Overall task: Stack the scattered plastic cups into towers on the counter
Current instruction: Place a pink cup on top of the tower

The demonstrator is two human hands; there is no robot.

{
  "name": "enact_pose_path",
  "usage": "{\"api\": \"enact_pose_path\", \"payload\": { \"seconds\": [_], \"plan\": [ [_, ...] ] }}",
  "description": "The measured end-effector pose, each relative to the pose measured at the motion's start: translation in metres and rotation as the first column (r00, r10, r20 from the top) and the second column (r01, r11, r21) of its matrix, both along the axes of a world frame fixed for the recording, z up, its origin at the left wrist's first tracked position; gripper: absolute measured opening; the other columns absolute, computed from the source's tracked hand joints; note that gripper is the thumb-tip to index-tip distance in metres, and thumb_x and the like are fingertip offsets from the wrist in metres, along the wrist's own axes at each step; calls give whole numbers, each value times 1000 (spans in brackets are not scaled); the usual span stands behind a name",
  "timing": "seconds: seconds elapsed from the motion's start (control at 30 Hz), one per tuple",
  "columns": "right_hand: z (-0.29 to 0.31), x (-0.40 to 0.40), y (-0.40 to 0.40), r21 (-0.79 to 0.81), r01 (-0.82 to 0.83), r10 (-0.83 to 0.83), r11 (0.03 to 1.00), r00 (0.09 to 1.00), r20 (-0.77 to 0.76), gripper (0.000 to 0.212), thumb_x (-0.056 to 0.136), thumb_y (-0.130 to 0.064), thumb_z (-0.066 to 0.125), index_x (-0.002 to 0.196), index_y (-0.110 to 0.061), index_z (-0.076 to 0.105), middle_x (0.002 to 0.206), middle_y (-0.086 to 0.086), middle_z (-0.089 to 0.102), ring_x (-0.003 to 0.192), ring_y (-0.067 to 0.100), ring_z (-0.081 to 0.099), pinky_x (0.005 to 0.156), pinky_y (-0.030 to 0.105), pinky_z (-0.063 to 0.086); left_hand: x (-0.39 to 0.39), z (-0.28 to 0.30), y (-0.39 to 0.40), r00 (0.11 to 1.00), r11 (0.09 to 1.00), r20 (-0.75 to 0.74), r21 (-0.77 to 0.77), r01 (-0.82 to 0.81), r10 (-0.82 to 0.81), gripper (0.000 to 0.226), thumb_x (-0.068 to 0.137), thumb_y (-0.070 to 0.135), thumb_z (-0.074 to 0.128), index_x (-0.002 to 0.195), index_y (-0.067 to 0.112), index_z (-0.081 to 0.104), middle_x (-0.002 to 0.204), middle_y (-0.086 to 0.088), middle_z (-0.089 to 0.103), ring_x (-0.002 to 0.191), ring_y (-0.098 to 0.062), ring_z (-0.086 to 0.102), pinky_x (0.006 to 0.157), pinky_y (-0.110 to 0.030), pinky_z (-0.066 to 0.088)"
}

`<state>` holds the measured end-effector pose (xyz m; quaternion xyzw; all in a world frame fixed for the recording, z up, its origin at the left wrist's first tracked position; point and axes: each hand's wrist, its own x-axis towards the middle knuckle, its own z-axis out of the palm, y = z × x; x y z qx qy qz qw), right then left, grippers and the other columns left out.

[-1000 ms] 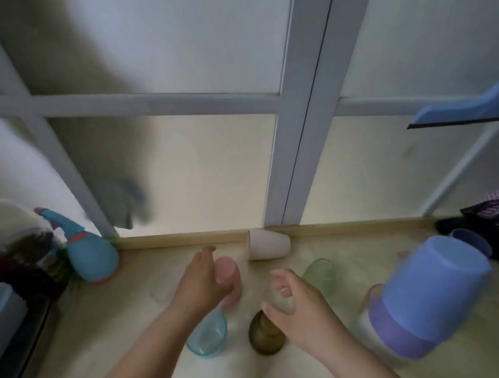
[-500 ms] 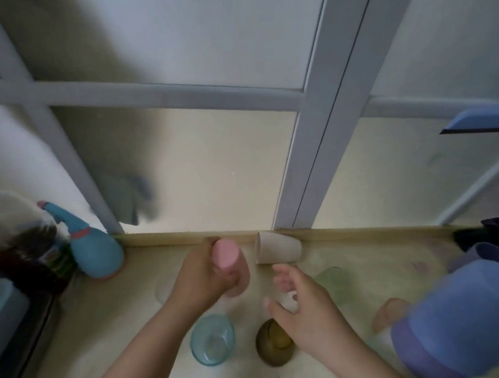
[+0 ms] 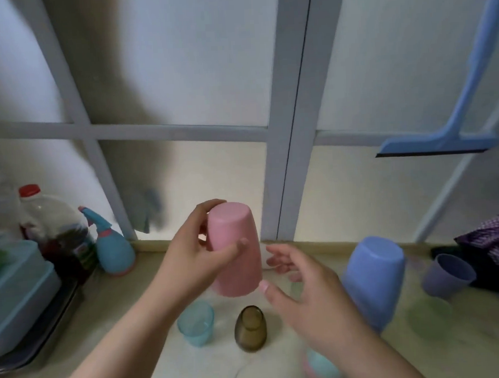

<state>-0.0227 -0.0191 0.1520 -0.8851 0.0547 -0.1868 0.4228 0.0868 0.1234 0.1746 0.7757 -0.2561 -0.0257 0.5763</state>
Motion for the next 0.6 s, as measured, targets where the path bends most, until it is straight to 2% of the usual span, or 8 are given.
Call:
{"api": "enact_pose_path", "payload": {
  "seconds": [0.07,0.13,0.27,0.33,0.47,0.6],
  "plan": [
    [10,-20,-10,0,19,-19,1000,999,43,34,74,-37,67,99,-50,49,96,-23,63,98,-2,55,82,9,41,-19,10,-14,999,999,21,-34,32,-32,56,53,50,64,107,48,49,99,26,60,89,0,58,76,-31,55],
    [20,-42,-23,10,39,-40,999,996,82,30,69,-40,63,96,-48,52,101,-27,60,95,-1,56,80,9,41,-38,19,-31,998,997,47,-66,51,-48,57,54,50,65,108,45,50,100,24,61,89,-3,59,78,-35,55],
    [33,-87,-57,14,123,-124,992,984,129,27,67,-45,62,93,-48,56,102,-28,58,92,1,59,78,9,43,-67,39,-70,993,985,83,-149,91,-80,57,53,49,65,107,41,53,97,18,65,85,-6,60,74,-30,52],
    [32,-105,-76,26,188,-190,982,972,141,35,62,-50,58,97,-45,56,100,-25,60,90,6,60,76,14,45,-78,47,-90,989,979,105,-164,124,-107,58,53,50,65,109,40,53,99,15,65,87,-8,60,72,-27,50],
    [26,-132,-102,51,285,-289,957,945,155,37,57,-50,57,94,-47,57,97,-21,62,79,13,61,70,24,48,-93,52,-131,983,983,132,-115,146,-130,55,59,47,68,110,42,49,100,16,61,90,-10,58,70,-24,50],
    [20,-153,-114,59,296,-301,954,943,143,31,56,-49,57,85,-39,62,95,-21,61,78,12,59,67,15,45,-96,38,-157,983,993,149,-31,116,-110,56,69,32,75,118,35,47,104,11,57,89,1,52,68,-15,42]
  ]
}}
